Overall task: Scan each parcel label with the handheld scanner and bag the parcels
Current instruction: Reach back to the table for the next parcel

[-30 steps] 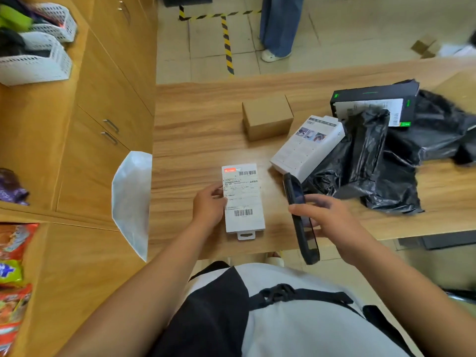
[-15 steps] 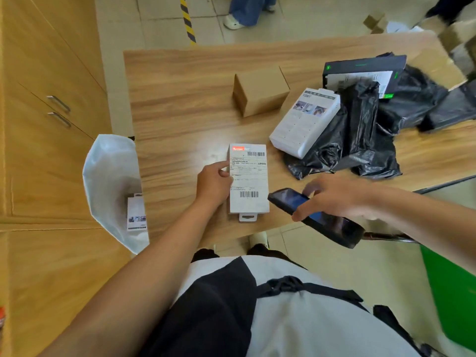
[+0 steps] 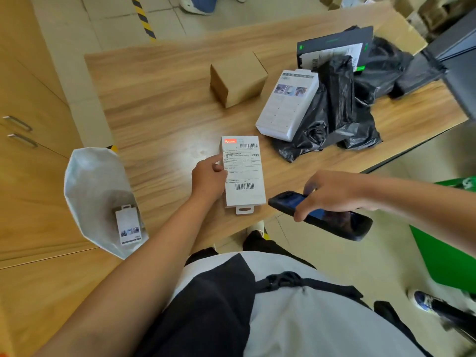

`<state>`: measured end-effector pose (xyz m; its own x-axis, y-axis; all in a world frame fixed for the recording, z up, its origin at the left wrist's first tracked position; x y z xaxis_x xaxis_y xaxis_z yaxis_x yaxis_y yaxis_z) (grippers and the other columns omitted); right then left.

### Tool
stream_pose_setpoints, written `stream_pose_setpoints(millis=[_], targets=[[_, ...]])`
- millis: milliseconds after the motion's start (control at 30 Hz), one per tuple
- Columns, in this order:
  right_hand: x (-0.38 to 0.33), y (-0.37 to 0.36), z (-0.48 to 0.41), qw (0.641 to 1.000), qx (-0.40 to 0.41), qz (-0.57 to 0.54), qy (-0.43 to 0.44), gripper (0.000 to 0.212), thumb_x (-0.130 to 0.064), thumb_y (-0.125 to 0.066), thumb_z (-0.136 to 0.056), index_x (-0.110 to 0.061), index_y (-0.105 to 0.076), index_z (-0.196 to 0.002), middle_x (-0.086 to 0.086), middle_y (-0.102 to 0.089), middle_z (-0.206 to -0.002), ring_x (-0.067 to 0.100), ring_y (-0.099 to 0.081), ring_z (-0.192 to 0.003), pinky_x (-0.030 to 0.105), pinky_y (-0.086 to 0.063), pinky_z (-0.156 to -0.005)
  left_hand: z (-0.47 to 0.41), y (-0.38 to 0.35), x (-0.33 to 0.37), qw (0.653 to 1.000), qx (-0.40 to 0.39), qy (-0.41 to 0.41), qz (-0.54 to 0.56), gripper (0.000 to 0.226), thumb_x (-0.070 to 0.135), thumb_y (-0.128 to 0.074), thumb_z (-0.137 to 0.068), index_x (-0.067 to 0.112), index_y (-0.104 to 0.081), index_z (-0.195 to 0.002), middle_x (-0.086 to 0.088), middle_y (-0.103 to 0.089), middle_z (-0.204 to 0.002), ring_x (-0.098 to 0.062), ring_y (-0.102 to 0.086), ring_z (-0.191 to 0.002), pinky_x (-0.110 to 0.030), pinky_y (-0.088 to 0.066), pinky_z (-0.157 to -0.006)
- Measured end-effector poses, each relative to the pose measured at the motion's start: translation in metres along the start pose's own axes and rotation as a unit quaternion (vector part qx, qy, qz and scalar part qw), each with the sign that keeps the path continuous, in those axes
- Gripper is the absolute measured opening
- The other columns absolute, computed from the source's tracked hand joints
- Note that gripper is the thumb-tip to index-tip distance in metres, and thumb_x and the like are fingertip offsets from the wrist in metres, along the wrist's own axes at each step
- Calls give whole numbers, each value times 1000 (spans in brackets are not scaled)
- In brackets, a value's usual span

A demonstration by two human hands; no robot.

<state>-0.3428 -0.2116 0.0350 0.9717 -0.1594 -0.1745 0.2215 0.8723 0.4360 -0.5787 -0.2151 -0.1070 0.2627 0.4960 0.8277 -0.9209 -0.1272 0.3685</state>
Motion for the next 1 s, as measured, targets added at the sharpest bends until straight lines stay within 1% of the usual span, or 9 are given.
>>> stream_pose_setpoints(millis=[67,233,333,467,700,767,867,933,1000], targets=[[0,-3,-1,1000,-1,-6,-2,57,-50,-90,-49,-8,-62,-76,11,-55,-55,26,-50,-39,27,-41,-46,-1,0,-1,1000,-5,1,0,56,-1,-51,-79,36,-71,-117,-6,-73,-79,-21,-63,-75,-18,-46,-63],[-2,-7,0,1000,-4,-9,-2,57,-52,-89,-47,-10,-61,-73,10,-54,-55,26,-49,-42,27,-39,-46,0,3,-2,1000,-8,0,4,56,0,-51,-79,35,-71,-118,0,-70,-72,-9,-58,-68,-20,-45,-62],[-4,-7,1,1000,-2,-6,0,56,-52,-88,-46,-10,-61,-70,10,-54,-54,27,-48,-43,28,-39,-46,0,3,0,1000,-8,-1,1,56,-1,-51,-80,35,-71,-118,5,-69,-70,-3,-57,-64,-9,-42,-55],[-4,-6,3,1000,15,8,-4,55,-53,-86,-45,-10,-58,-65,9,-52,-51,26,-47,-40,28,-39,-47,2,2,3,1000,-1,4,5,56,-3,-51,-81,32,-70,-120,13,-63,-65,-3,-58,-68,-13,-41,-58],[-1,0,7,1000,22,11,-8,56,-50,-85,-46,-8,-58,-69,12,-56,-54,29,-52,-41,38,-48,-50,3,2,4,1000,9,4,21,50,-2,-53,-84,27,-68,-122,16,-59,-78,-5,-58,-73,-15,-41,-60],[1,4,10,1000,18,-3,-6,55,-46,-87,-48,-6,-59,-72,12,-55,-55,28,-53,-42,37,-48,-50,4,0,5,999,14,6,31,48,-3,-52,-85,25,-67,-121,17,-57,-81,-6,-59,-75,-13,-41,-60],[4,12,16,999,8,-42,6,58,-42,-91,-56,2,-68,-86,14,-61,-64,28,-61,-46,34,-52,-49,8,-3,7,999,34,13,29,51,-4,-47,-86,25,-61,-125,7,-57,-97,-17,-61,-92,-16,-41,-64],[5,18,21,997,7,-79,23,61,-44,-89,-56,-1,-74,-96,17,-68,-75,27,-66,-54,34,-56,-53,13,-10,9,999,41,15,12,52,1,-49,-87,25,-52,-133,-4,-50,-121,-21,-56,-109,-24,-44,-81],[8,23,23,991,24,-120,46,61,-49,-86,-51,-8,-78,-95,14,-74,-81,25,-69,-59,34,-56,-56,18,-19,11,998,42,13,-50,57,18,-60,-88,26,-42,-141,-7,-39,-136,-26,-43,-125,-32,-40,-96]])
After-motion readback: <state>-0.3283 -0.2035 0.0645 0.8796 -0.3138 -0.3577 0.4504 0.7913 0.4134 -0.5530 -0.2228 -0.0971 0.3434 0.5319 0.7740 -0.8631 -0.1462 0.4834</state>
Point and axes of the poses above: each hand's wrist, its own z-axis away from the middle knuckle, its own y-axis out of the back of the hand, x = y × z, the point moved 6 cm from there along -z, towards the middle knuckle
